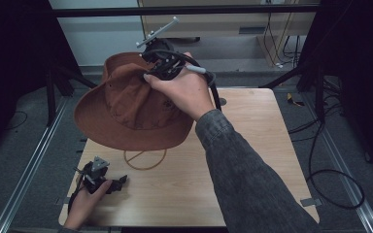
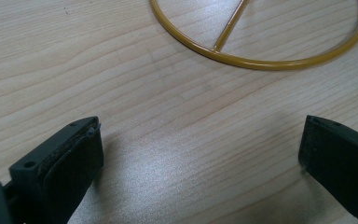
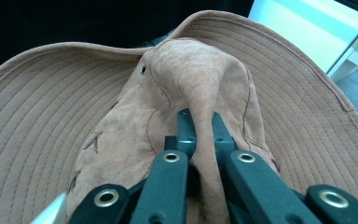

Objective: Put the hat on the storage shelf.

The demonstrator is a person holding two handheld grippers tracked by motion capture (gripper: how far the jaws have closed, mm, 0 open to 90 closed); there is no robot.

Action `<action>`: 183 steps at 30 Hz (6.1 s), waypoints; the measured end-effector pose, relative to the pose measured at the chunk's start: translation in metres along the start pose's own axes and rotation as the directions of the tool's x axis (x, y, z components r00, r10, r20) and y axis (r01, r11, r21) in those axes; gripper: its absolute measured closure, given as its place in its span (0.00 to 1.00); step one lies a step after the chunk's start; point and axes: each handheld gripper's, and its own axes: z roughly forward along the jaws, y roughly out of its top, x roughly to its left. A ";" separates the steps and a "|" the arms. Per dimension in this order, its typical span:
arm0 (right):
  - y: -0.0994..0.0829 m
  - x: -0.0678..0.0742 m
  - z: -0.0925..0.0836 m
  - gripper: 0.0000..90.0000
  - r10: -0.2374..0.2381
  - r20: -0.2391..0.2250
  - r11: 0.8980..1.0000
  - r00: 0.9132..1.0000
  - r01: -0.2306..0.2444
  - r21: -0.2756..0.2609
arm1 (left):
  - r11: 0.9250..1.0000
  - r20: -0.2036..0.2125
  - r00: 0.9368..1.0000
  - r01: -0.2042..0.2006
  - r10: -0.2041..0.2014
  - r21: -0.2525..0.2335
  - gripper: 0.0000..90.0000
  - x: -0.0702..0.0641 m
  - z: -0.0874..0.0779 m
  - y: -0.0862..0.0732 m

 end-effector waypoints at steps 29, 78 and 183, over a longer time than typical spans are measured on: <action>0.002 0.015 0.050 0.98 0.005 -0.050 1.000 0.999 -0.004 0.022 | 1.000 0.003 1.000 0.000 0.000 0.000 0.00 0.000 0.000 0.000; -0.012 0.021 0.093 0.97 0.040 -0.086 0.997 0.996 -0.034 0.065 | 1.000 0.004 1.000 -0.010 0.010 0.009 0.00 0.000 -0.001 0.000; -0.266 -0.058 -0.038 0.14 0.231 0.195 0.972 0.953 -0.234 -0.009 | 1.000 0.002 1.000 -0.013 0.013 0.000 0.00 -0.003 -0.011 -0.011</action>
